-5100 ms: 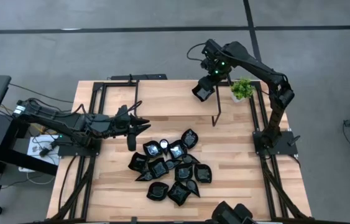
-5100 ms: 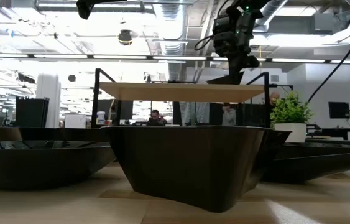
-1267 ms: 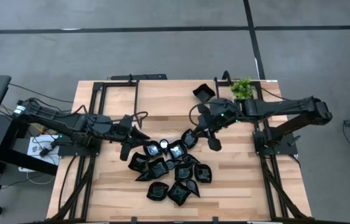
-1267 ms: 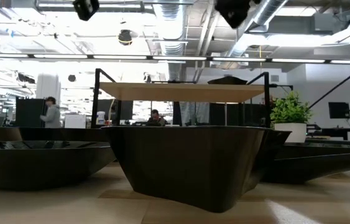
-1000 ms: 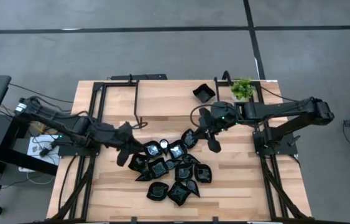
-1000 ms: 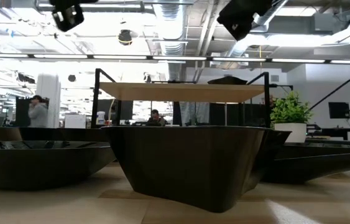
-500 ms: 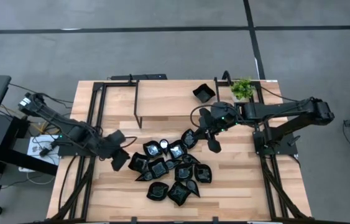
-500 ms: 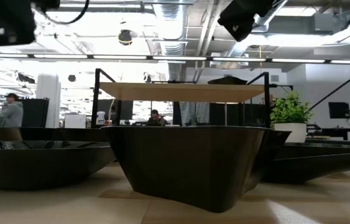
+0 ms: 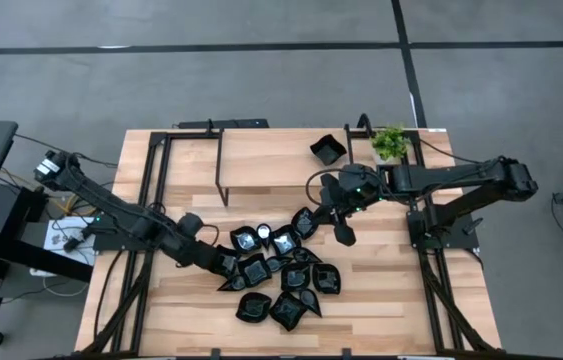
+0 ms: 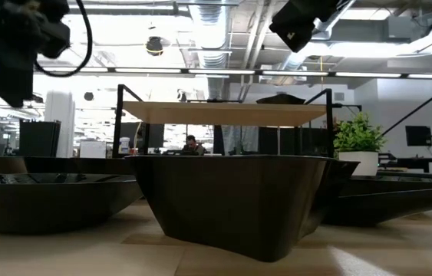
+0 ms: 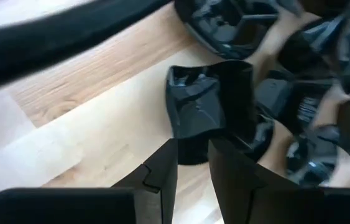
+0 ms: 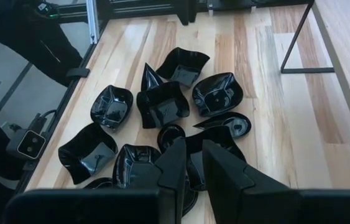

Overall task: Pick & Place Mini shaped plates
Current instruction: Stack the black distorted square plate on the black distorted square plate on the shelf

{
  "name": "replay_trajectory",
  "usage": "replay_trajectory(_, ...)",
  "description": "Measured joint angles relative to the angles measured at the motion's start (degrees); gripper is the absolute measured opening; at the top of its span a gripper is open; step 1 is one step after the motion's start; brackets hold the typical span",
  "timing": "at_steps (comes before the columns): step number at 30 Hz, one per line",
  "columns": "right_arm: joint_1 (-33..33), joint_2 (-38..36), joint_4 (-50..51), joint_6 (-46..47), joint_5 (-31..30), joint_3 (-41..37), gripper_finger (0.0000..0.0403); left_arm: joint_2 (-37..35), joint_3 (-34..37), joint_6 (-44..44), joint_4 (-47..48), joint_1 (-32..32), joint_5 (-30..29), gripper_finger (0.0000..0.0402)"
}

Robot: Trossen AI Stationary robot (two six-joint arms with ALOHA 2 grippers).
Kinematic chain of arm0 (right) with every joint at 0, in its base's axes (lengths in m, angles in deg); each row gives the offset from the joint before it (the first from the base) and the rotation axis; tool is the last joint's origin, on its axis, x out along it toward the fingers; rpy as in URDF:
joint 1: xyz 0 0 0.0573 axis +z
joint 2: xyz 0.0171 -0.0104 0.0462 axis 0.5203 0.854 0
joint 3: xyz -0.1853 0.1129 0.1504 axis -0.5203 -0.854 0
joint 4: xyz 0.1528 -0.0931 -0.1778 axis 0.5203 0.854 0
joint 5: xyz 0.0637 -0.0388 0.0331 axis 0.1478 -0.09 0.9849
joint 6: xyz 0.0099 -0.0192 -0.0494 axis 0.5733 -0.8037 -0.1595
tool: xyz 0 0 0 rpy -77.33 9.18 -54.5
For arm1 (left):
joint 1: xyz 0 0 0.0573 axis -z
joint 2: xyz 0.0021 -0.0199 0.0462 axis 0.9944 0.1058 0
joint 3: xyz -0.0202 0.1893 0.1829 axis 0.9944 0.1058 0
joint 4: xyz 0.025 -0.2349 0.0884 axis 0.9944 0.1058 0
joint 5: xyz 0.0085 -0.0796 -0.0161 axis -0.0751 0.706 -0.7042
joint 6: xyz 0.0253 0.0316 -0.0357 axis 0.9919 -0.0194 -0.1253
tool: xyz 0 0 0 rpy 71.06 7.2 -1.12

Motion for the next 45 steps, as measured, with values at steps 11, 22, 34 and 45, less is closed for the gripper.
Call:
replay_trajectory(11, 0.0, 0.02, -0.02, 1.25, 0.0, -0.02, 0.005, 5.91, 0.0, -0.32, -3.18, -0.09, -0.12, 0.0092)
replay_trajectory(22, 0.0, 0.04, -0.02, 1.44, 0.0, -0.02, 0.005, 9.26, 0.0, -0.49, -4.14, -0.09, -0.25, 0.0092)
replay_trajectory(34, 0.0, 0.04, -0.02, 1.44, 0.0, -0.06, 0.005, 10.48, 0.0, -0.49, -4.51, -0.13, -1.59, 0.0092)
replay_trajectory(45, 0.0, 0.04, -0.04, 1.42, 0.0, -0.07, 0.005, 10.48, 0.05, -0.3, -4.52, -1.96, -1.61, 0.0092)
